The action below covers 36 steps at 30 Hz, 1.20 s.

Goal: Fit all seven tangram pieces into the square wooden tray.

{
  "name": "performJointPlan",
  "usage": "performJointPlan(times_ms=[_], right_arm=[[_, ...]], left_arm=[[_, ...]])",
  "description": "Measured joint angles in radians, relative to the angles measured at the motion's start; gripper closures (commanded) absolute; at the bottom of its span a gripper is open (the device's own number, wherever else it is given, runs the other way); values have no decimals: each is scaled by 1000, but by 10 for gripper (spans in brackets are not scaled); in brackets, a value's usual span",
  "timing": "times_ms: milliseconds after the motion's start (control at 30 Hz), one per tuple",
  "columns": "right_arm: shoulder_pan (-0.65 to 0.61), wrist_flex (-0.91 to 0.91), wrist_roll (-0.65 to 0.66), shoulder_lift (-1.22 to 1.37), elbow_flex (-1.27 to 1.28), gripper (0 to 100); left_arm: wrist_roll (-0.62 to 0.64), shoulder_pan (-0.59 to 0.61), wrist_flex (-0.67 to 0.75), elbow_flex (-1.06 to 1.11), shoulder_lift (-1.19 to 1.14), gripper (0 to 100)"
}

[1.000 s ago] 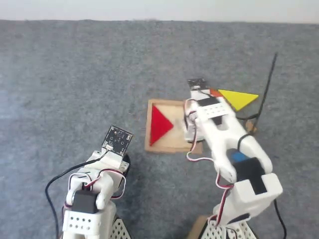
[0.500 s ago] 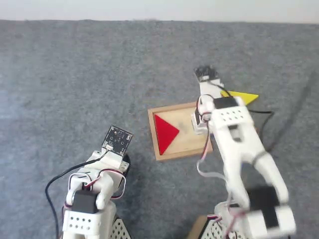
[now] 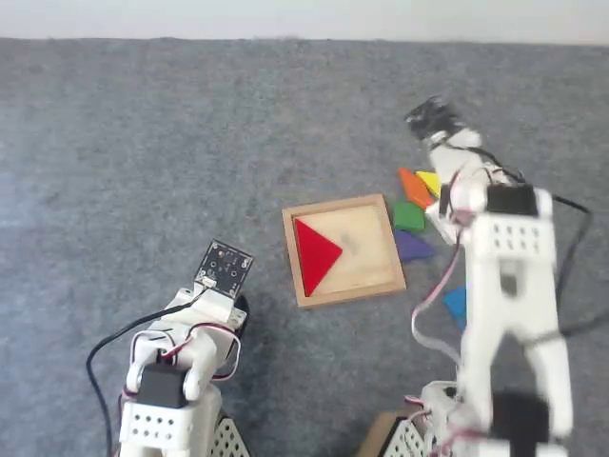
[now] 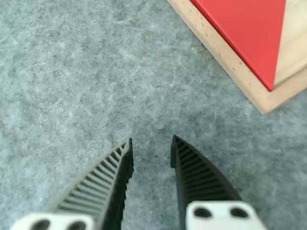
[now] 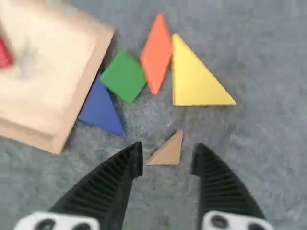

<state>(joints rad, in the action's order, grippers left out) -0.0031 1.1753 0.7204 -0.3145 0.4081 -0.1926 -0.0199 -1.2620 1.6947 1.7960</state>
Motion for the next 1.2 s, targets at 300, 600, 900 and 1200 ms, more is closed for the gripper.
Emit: performJointPlan(times_ms=[300,600,900,1200], right_arm=[[31,-40,176,446,-359,603],[37,-25,322,865,-655,604],[35,124,413,1065,-836,604],[129,226,440,1076,-841,605]], left_arm=[[0,2,0,0,0,877],[0,2,0,0,0,877],[0,2,0,0,0,877],[0,2,0,0,0,877]])
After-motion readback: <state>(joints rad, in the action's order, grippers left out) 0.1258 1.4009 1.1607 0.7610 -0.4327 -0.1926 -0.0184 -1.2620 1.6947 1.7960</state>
